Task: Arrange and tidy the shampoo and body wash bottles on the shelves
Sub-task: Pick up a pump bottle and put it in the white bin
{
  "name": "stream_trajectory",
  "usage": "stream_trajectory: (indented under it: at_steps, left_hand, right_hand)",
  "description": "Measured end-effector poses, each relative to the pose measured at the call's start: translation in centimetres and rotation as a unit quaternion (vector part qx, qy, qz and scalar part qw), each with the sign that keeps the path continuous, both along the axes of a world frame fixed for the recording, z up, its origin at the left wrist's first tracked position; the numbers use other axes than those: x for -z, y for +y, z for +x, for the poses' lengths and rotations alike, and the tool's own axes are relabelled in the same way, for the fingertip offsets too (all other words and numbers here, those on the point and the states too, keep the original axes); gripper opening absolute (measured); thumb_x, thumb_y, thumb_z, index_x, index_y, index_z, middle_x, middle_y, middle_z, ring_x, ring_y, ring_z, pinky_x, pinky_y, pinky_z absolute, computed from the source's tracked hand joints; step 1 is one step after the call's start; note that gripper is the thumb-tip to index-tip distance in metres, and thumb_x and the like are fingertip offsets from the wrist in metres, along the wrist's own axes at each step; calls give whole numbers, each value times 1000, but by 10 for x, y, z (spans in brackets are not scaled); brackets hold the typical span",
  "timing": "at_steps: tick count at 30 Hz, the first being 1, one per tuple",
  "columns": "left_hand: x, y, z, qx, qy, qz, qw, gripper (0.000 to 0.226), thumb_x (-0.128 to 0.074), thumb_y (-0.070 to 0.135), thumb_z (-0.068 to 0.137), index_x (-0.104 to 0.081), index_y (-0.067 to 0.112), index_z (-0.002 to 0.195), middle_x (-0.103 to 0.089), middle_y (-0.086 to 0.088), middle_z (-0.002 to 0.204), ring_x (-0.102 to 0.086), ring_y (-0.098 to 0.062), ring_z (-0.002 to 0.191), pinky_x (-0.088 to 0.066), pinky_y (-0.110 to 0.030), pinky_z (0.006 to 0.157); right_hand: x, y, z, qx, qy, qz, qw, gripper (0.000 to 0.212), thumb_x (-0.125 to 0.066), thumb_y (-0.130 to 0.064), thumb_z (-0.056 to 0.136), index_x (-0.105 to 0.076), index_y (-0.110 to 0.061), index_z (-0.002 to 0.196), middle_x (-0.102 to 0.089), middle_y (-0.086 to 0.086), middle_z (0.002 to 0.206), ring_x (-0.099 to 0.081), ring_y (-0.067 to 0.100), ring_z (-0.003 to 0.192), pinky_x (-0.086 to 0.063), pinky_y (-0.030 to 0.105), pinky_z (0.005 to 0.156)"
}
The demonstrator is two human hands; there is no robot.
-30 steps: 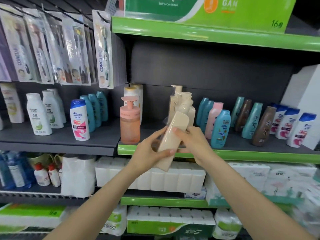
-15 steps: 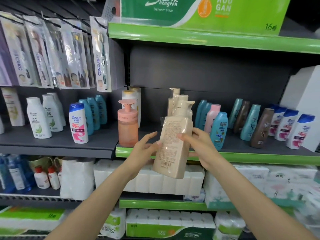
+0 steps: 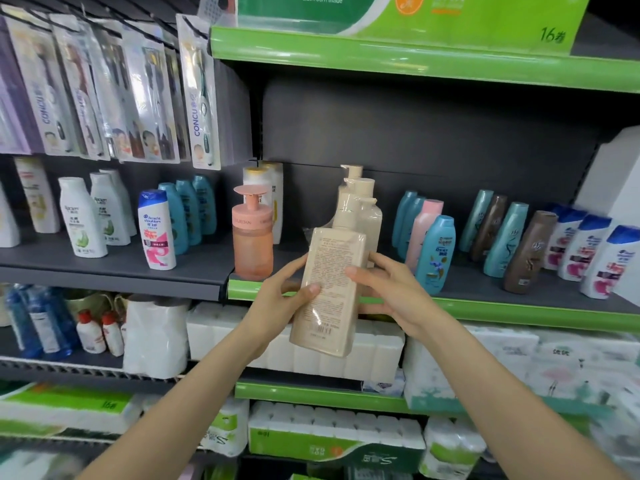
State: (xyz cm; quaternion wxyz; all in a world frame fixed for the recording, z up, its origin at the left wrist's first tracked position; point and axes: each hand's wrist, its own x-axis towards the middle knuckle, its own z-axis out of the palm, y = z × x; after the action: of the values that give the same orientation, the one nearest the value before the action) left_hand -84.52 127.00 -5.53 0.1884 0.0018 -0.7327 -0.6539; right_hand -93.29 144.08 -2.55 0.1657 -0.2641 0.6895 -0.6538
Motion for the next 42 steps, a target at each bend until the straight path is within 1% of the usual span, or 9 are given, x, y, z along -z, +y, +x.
stream_trajectory:
  at_steps: [7,12,18,22,25,31,35,39,42]
  left_hand:
    - [23,-13,30,-55,-52,13,997,46,-63,15,87,-48,44,119,-70,0,97,-69,-4,81,-53,-17,59]
    - [49,-33,76,-135,-85,3,987,50,-67,20,83,-48,43,123,-66,0,100,-67,-12,90,-56,-27,74]
    - [81,-65,144,-241,-89,34,966,50,-67,16,83,-46,37,124,-71,10,86,-69,-7,82,-58,-26,66]
    - [101,-103,190,-294,-110,39,949,53,-67,15,84,-44,38,126,-63,1,103,-64,-11,92,-58,-25,69]
    - [115,-141,224,-295,-124,66,945,54,-64,15,86,-42,36,130,-62,0,101,-63,-10,90,-52,-16,58]
    - [144,-225,305,-329,-143,50,932,49,-69,16,81,-51,24,126,-61,0,115,-66,-15,96,-53,-19,69]
    - [162,-272,356,-340,-166,51,924,53,-74,14,76,-51,23,123,-61,-4,115,-65,-19,100,-54,-35,86]
    - [183,-311,393,-374,-178,68,907,55,-76,14,74,-52,24,122,-61,-4,113,-66,-18,96,-53,-30,82]
    - [200,-343,412,-394,-182,66,898,54,-75,15,75,-53,25,123,-62,-2,113,-66,-14,95,-53,-27,82]
  right_hand:
    - [28,-22,11,-55,-17,-7,998,43,-71,-17,82,-58,-22,122,-72,-2,108,-69,17,99,-58,44,82]
    - [57,-59,33,-118,-43,10,992,37,-68,-7,83,-59,-23,116,-70,8,108,-68,22,93,-60,37,72]
    - [80,-123,75,-198,-21,56,978,38,-70,-24,84,-62,-24,121,-66,6,107,-69,20,92,-59,37,73]
    - [100,-174,112,-241,-28,69,968,35,-71,-18,83,-63,-24,116,-66,-4,93,-68,9,78,-59,31,64]
    - [119,-219,144,-269,-25,81,959,35,-74,-17,81,-63,-34,110,-66,-9,92,-67,17,90,-59,37,76]
    - [152,-308,214,-310,21,105,945,47,-75,-19,79,-57,-38,118,-65,-5,113,-62,15,108,-55,42,88]
    - [174,-360,253,-352,12,131,927,56,-73,-12,80,-52,-33,127,-63,0,118,-63,18,109,-56,37,87]
    - [195,-411,285,-375,11,160,913,61,-74,-7,78,-52,-16,134,-65,3,115,-64,4,95,-51,16,79]
    - [210,-449,303,-391,4,173,904,54,-74,-4,78,-55,-22,125,-66,0,106,-64,-9,84,-49,11,72]
